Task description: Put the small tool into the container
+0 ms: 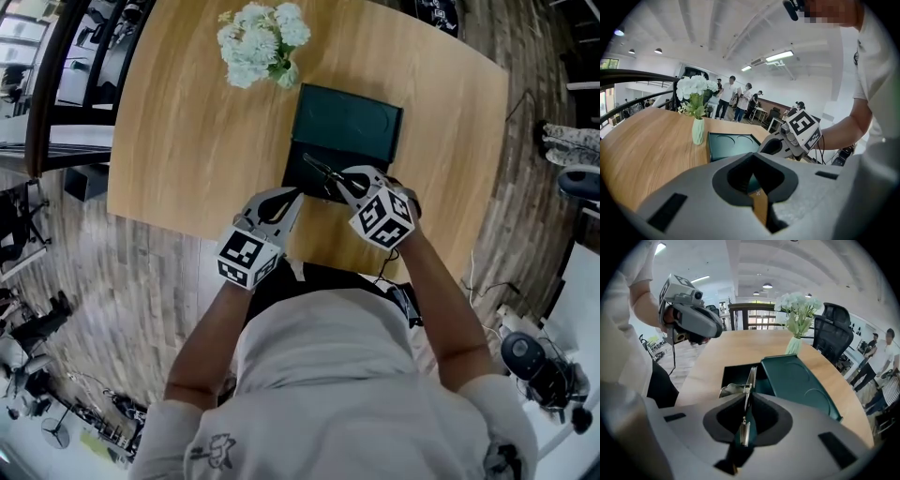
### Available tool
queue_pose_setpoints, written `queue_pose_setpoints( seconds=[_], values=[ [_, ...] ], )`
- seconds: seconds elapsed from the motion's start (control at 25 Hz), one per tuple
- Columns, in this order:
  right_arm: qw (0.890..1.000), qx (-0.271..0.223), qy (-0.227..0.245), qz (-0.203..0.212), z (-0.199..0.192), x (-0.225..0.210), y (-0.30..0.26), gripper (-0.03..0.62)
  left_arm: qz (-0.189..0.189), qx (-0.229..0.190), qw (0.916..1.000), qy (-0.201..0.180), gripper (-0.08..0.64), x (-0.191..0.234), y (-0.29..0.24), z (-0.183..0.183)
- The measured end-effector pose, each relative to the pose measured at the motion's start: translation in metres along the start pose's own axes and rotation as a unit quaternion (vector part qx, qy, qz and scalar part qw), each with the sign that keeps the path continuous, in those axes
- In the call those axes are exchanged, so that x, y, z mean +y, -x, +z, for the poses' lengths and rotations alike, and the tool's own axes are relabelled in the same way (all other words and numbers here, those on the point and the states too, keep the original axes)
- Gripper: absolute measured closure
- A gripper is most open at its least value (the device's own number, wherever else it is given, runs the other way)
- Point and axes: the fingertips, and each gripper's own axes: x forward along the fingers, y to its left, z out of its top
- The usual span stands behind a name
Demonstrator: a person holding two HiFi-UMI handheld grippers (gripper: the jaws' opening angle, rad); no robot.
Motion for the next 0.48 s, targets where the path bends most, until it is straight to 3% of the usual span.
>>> queue_pose_setpoints(
  seconds=[0.2,0.48],
  values=[
    [0.999,0.041,0.030,-0.006,-0.017,-0.003,-0.026,0.552,0.000,0.011,0.9999,0.009,0.555,0.006,-0.008,-0.011],
    [0.997,0.058,0.045,-0.017,-0.019,-0.006,-0.043,0.552,0.004,0.019,0.9996,0.018,0.555,0.006,-0.010,-0.023]
  ],
)
